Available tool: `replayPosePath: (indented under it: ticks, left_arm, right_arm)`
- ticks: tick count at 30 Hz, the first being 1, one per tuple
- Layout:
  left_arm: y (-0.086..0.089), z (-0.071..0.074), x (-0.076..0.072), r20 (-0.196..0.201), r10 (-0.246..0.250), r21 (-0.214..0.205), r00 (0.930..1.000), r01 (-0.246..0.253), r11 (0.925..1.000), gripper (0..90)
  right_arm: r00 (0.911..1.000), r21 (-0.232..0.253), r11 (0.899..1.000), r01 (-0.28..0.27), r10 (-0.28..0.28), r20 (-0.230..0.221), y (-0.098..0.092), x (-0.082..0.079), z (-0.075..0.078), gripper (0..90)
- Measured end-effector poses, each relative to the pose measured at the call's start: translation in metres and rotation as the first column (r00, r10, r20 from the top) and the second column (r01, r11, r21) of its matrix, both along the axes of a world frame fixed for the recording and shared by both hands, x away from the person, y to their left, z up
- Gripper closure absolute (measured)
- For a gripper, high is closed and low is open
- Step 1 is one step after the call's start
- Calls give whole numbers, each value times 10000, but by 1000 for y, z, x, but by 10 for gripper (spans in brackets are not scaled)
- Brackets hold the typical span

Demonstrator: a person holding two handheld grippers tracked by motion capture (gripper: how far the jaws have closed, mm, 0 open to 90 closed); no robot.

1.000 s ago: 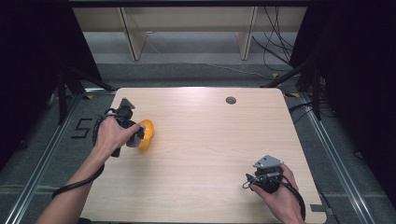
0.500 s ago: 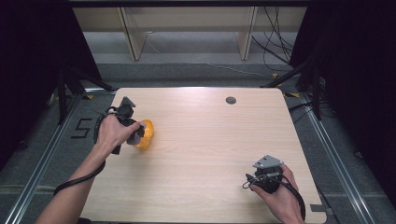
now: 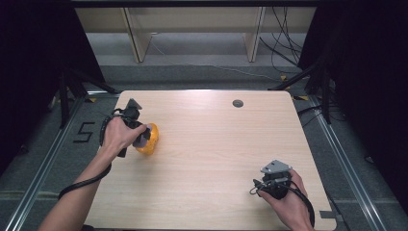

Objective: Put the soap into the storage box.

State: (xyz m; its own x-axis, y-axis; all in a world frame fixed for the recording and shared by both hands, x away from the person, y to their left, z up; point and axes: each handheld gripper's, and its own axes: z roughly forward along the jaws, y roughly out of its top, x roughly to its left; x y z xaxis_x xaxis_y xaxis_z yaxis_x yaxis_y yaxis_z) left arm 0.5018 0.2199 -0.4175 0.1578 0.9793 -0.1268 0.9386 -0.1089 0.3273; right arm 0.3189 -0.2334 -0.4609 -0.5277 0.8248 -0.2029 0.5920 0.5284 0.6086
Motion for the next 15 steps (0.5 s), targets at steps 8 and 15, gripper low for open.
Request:
replayPosePath:
  ticks: [8,15]
  left_arm:
    - [-2,-5,5,-66,-34,48,10000,34,10000,486]
    - [-2,-12,8,-112,81,53,9999,-80,10000,486]
  right_arm:
    - [10000,-4,10000,-14,14,-2,0,0,0,334]
    - [10000,6,10000,-22,22,-17,0,0,0,333]
